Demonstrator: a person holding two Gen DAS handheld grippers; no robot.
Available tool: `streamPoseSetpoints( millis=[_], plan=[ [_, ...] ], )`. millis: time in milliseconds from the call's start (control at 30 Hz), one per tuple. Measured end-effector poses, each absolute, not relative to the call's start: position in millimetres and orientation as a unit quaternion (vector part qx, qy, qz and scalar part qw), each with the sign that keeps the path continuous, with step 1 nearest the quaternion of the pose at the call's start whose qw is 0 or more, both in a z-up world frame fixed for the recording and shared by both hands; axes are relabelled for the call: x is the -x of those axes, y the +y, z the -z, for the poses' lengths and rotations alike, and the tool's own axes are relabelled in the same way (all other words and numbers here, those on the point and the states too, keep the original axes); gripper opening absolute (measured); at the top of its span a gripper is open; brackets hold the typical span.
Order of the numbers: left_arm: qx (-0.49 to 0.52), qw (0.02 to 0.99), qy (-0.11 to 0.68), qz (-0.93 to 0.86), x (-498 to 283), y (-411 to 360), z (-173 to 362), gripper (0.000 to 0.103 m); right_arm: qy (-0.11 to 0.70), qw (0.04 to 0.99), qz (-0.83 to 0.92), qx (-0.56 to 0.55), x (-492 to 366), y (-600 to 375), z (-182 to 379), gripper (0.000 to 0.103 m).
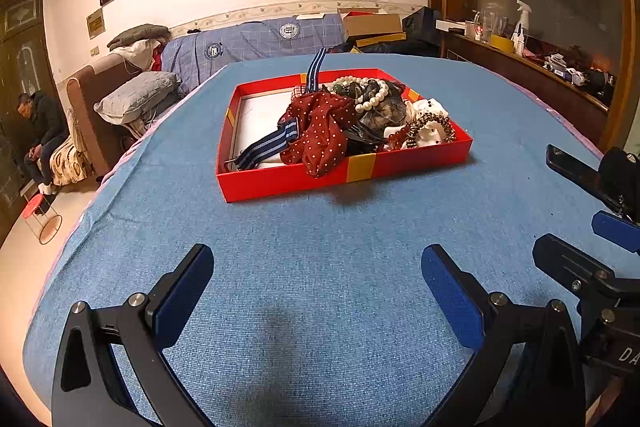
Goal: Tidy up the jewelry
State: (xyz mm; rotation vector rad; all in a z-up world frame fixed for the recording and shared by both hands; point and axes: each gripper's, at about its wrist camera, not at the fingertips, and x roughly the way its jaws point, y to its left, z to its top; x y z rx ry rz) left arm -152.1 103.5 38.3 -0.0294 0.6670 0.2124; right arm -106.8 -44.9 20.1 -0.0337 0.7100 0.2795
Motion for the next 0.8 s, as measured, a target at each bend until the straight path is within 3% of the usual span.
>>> streamPoseSetpoints(
  millis=[800],
  plan=[
    [0.009,0.943,0.313,-0.112,154.5,109.5,-41.4,0.103,0.347,0.928,-0.137,0.017,107.2,-44.4,-21.0,0.097]
  ],
)
